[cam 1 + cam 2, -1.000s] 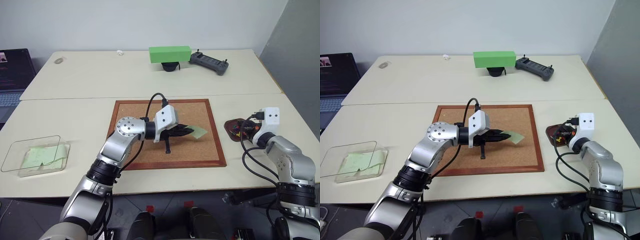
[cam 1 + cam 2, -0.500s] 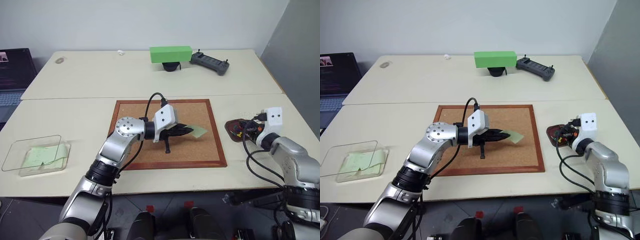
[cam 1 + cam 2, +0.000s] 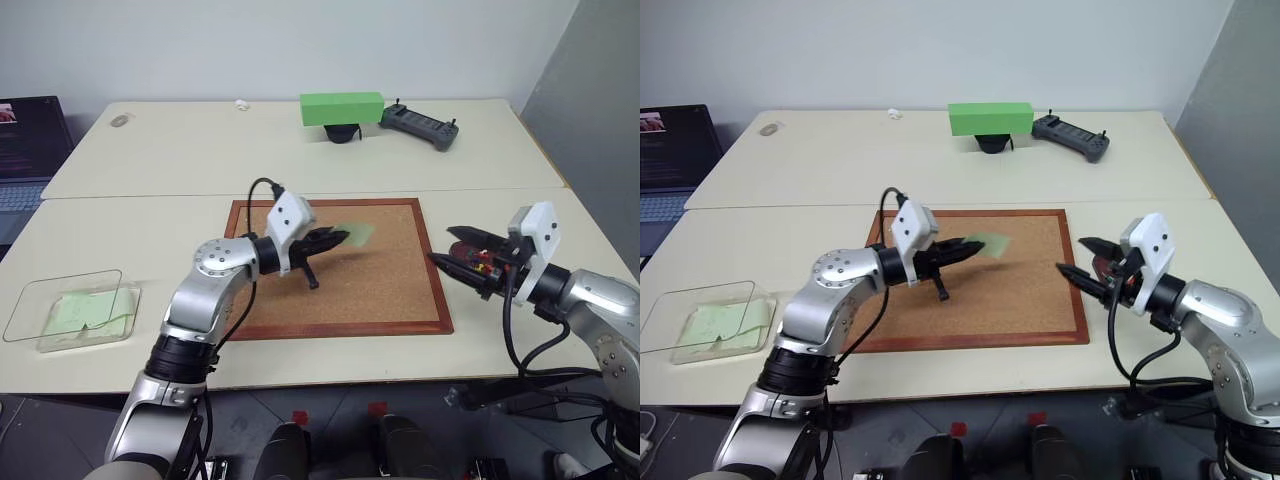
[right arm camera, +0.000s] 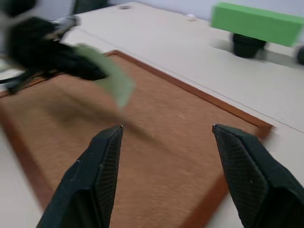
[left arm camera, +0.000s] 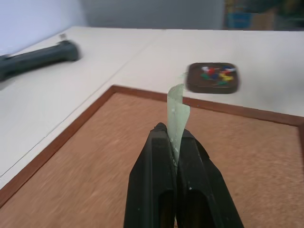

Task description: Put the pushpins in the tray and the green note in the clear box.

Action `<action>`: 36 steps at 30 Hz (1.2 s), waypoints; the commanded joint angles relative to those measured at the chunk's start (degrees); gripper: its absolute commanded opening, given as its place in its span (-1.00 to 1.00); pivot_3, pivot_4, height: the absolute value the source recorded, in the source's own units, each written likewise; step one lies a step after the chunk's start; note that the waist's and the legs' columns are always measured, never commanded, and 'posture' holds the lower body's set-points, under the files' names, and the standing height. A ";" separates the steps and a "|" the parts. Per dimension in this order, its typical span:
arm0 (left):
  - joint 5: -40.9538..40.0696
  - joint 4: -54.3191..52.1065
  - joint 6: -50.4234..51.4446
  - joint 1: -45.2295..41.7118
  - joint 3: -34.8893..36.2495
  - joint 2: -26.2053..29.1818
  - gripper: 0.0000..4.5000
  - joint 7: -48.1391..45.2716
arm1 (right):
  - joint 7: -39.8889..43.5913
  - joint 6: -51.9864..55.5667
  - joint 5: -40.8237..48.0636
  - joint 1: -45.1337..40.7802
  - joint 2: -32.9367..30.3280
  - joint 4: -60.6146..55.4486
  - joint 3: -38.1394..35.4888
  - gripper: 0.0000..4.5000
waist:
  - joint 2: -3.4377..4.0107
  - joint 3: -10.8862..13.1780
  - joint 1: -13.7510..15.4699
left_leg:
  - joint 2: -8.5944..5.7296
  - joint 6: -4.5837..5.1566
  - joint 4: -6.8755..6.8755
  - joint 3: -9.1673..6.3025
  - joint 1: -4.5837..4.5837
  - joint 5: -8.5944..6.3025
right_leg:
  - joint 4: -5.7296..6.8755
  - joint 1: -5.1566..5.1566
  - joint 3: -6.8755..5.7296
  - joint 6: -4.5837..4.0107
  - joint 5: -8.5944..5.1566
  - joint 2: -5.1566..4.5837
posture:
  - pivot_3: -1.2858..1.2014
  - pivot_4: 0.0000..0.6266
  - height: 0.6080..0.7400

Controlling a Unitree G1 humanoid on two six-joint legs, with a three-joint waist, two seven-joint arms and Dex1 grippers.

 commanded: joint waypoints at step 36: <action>13.61 -24.78 26.03 24.18 49.25 -4.13 -1.00 53.19 | 12.01 -7.48 6.76 -13.68 3.82 6.84 12.01 0.35 | -0.39 -0.10 0.33 | 0.10 -0.02 0.02 -0.07 0.05 0.00 | -0.01 0.05 -0.09 0.06 0.06 -0.26 | 0.03 -0.52 1.00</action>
